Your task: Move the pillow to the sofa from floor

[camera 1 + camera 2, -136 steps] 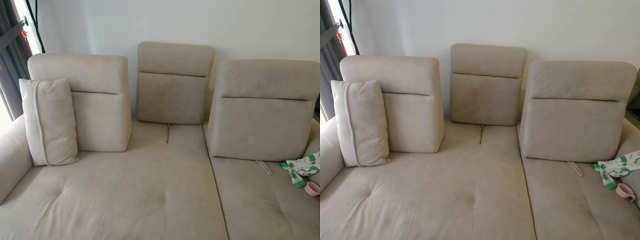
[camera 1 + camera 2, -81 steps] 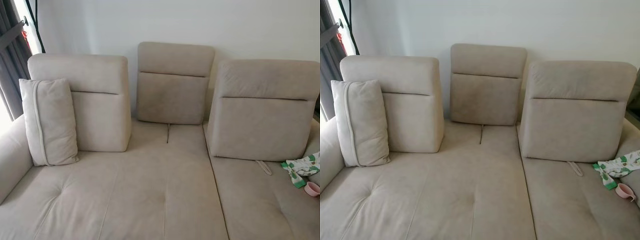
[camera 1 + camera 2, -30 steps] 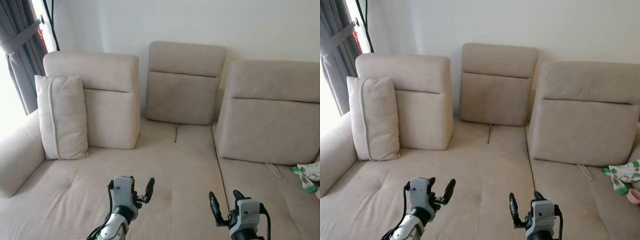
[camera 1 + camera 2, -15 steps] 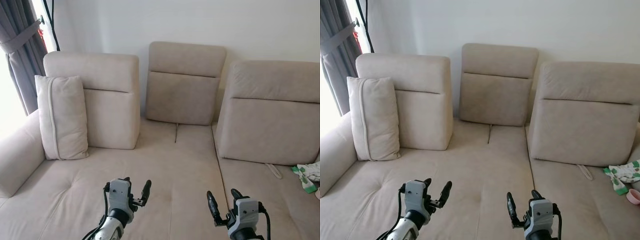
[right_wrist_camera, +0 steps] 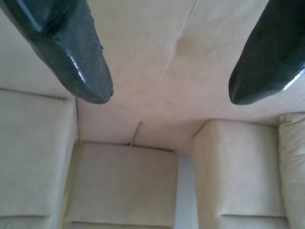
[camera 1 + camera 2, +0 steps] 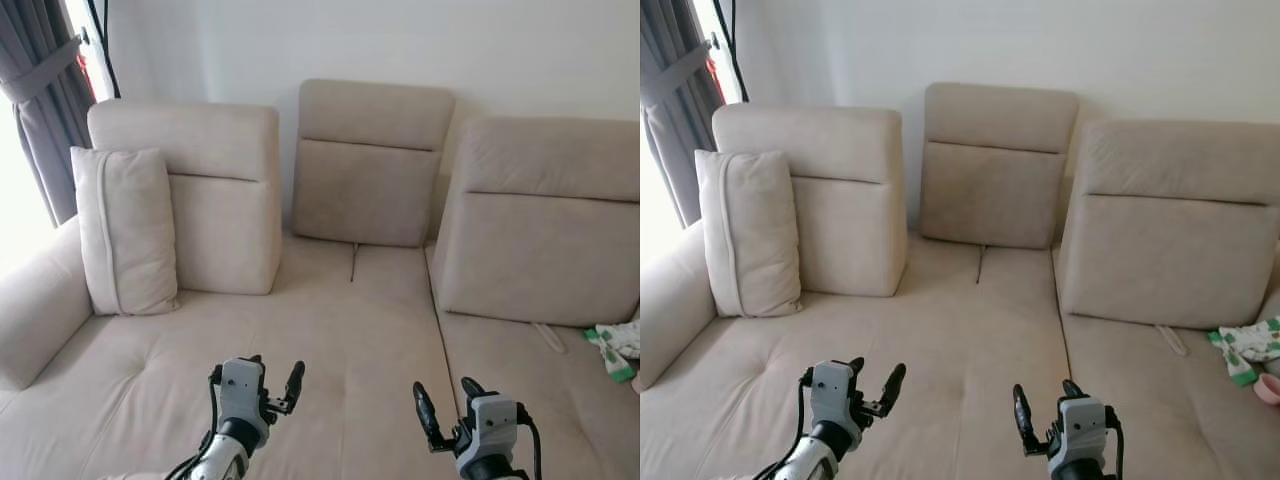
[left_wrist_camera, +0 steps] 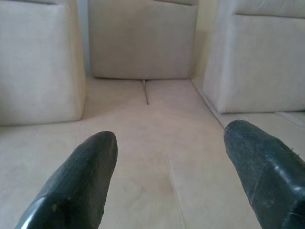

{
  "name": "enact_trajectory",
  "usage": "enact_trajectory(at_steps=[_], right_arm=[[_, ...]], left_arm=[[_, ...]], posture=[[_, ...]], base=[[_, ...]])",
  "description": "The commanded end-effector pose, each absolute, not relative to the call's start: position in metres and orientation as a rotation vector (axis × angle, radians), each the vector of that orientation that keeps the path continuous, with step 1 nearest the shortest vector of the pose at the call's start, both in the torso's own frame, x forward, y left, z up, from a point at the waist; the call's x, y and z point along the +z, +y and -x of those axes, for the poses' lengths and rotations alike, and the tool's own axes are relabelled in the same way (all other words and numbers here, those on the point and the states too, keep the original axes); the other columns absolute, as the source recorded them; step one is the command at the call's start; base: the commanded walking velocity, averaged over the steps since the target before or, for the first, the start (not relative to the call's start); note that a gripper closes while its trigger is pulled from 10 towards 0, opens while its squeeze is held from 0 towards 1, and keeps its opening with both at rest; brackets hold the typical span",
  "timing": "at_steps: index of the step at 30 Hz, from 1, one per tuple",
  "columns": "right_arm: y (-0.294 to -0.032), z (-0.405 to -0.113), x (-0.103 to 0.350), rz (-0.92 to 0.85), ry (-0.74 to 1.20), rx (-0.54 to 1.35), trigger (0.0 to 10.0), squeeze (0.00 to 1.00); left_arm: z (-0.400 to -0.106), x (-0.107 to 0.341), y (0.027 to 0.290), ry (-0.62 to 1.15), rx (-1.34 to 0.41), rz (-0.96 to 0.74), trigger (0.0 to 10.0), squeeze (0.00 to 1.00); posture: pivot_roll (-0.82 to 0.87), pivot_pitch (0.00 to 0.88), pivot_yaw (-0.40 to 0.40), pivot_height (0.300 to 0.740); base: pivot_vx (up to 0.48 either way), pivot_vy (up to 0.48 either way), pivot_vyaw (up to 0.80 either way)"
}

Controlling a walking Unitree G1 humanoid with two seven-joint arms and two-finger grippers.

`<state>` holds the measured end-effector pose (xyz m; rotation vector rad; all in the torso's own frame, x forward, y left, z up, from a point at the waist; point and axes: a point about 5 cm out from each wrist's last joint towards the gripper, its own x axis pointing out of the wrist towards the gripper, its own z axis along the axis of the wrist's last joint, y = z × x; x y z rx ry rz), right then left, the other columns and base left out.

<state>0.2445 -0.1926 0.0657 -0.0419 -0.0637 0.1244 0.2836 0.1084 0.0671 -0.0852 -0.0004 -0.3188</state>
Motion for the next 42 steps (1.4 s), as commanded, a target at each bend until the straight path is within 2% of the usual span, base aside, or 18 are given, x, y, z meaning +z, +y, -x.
enact_trajectory(at_steps=[1,25,42], right_arm=[[-0.1901,-0.2417,0.0616,0.037,-0.042,0.125,10.0,0.0],[-0.1885,-0.2429,0.061,0.032,-0.027,0.128,10.0,0.0],[-0.1868,-0.2455,0.0605,0.02,-0.025,0.118,10.0,0.0]], left_arm=[[-0.2801,0.0638,0.1097,0.019,-0.323,0.07,10.0,0.0],[-0.2775,0.0635,0.1077,0.026,-0.334,0.054,10.0,0.0],[-0.2805,0.0643,0.1069,0.037,-0.341,0.057,10.0,0.0]], posture=[[0.12,0.0,0.011,0.74],[0.12,0.0,0.012,0.74],[0.12,0.0,0.017,0.74]], base=[[-0.262,0.0,0.0],[-0.27,0.0,0.0],[0.0,0.0,0.0]])
